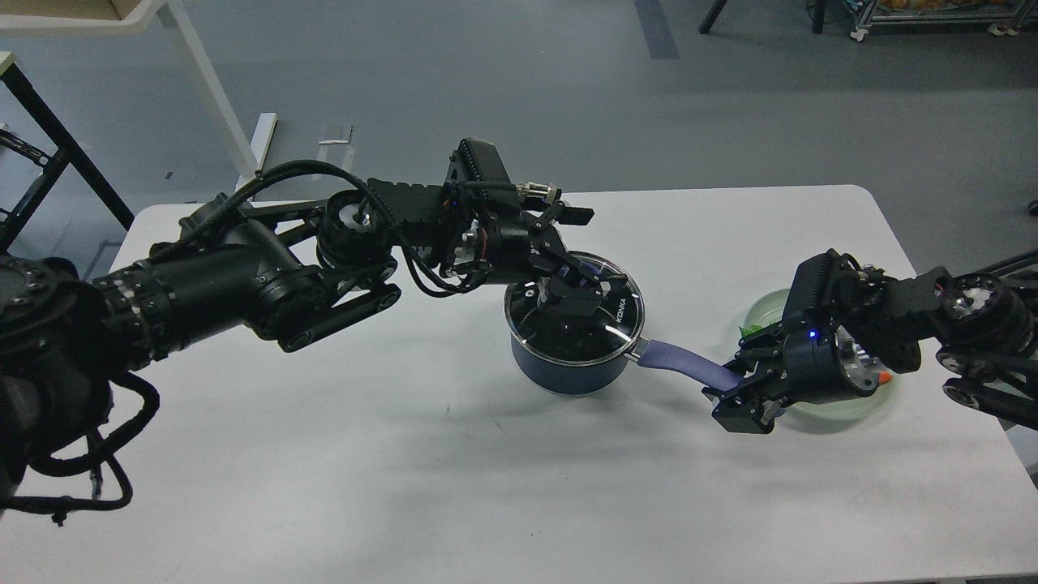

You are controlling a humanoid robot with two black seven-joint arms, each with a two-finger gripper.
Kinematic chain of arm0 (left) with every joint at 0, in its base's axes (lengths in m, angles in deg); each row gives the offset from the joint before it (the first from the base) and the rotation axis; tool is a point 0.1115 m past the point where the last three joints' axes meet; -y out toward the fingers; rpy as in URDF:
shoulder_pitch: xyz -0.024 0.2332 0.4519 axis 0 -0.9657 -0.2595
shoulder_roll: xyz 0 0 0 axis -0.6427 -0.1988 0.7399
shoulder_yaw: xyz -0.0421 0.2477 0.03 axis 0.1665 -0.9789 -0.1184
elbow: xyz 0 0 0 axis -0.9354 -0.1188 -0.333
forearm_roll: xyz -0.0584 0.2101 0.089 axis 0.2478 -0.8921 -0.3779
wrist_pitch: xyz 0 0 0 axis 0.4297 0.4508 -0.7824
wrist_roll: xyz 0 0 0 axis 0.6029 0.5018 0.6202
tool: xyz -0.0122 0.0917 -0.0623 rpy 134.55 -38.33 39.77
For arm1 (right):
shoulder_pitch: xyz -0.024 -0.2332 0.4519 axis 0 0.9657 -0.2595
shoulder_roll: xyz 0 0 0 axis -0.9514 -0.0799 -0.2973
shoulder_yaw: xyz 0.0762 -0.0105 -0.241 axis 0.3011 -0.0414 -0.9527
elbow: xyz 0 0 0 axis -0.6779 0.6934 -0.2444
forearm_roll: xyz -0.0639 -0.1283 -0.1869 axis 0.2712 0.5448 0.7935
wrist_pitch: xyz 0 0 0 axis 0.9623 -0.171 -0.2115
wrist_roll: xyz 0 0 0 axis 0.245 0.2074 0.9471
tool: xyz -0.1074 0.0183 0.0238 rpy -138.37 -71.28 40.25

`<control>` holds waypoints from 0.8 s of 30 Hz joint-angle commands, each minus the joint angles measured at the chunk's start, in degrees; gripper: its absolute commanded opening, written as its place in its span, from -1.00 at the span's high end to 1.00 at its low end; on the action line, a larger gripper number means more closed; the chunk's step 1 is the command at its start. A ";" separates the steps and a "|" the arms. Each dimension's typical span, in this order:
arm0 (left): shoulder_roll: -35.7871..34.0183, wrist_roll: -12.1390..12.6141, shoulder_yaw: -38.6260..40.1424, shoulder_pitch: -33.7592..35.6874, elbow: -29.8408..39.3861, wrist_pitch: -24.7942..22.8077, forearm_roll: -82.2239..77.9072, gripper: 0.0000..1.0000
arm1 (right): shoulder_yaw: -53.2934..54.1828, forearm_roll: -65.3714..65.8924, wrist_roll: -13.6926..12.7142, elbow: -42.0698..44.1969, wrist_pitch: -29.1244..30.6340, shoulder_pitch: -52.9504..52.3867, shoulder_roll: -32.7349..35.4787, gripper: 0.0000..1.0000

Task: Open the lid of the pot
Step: 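Lower the left gripper onto the blue lid knob and grasp it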

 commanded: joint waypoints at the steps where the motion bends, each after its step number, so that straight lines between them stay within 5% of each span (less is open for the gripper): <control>1: 2.85 0.00 -1.21 -0.60 -3.32 0.09 -0.04 -0.99 | -0.06 -0.01 0.00 -0.01 -0.05 0.20 0.04 0.48; 20: 3.20 0.00 -3.95 -3.94 -5.34 1.06 0.75 -0.98 | 0.02 -0.01 0.00 -0.01 -0.57 1.08 0.13 0.45; 24: 3.20 0.00 -3.95 -3.94 -5.61 1.06 1.10 -0.79 | 0.02 -0.01 0.00 -0.01 -0.84 1.25 0.13 0.45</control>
